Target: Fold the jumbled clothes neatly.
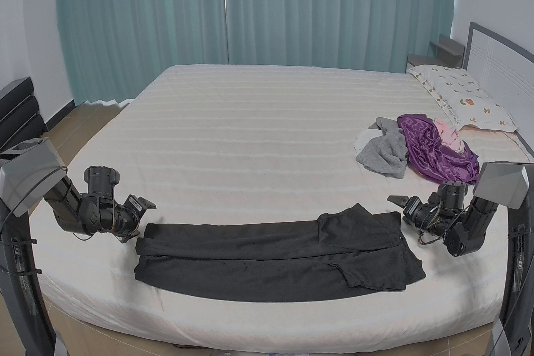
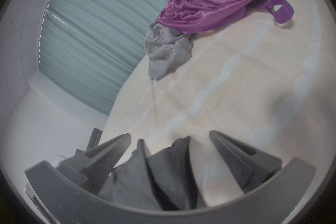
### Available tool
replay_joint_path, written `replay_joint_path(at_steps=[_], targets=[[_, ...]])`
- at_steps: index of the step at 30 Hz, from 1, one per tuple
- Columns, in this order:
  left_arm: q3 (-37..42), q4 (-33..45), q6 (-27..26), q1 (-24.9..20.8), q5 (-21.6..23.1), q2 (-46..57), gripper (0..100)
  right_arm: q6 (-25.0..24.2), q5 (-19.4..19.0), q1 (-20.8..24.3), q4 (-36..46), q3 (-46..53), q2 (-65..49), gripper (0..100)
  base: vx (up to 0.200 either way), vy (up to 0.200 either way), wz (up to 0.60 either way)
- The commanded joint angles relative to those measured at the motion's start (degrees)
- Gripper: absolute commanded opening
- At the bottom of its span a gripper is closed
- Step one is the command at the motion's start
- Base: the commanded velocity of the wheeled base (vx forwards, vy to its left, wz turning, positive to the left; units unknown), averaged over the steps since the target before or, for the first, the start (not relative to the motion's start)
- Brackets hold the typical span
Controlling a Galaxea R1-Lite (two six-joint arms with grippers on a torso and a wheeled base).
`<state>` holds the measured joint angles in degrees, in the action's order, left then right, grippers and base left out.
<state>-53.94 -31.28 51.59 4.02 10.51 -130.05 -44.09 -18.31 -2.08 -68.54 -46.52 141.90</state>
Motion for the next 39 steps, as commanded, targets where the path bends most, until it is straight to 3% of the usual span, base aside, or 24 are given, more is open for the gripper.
replay_joint_path(at_steps=[1,6,11,21,26,34,39], targets=[[4.64,-0.54,-0.44,0.28,-0.05,5.95,100,-3.54,0.03,-1.34,-0.55,5.21,-8.66,100,0.000,0.000,0.00],[11.84,-2.29,-0.09,0.20,0.92,15.70,100,-3.81,0.03,-0.99,-0.81,12.33,-15.34,100,0.000,0.000,0.00],[16.06,-2.12,0.00,-0.16,1.44,18.34,100,-3.98,-0.06,-0.82,-0.72,18.57,-20.52,100,0.000,0.000,0.00],[25.20,-2.73,-0.26,-3.14,3.20,21.42,100,-3.98,-0.41,-0.73,-1.60,29.12,-25.88,100,-0.200,0.000,0.00],[28.81,-5.90,-0.35,-4.02,4.52,20.89,100,-4.25,-0.15,1.82,-4.41,32.90,-24.13,100,-0.080,0.000,0.00],[29.95,-9.76,-0.44,-6.04,3.38,16.49,100,-4.42,-0.15,1.91,-6.96,35.71,-22.81,100,0.000,0.000,0.00],[28.54,-13.19,-0.26,-7.45,-1.28,10.96,100,-5.39,-0.15,2.52,-7.58,35.45,-21.58,100,0.000,0.000,0.00]])
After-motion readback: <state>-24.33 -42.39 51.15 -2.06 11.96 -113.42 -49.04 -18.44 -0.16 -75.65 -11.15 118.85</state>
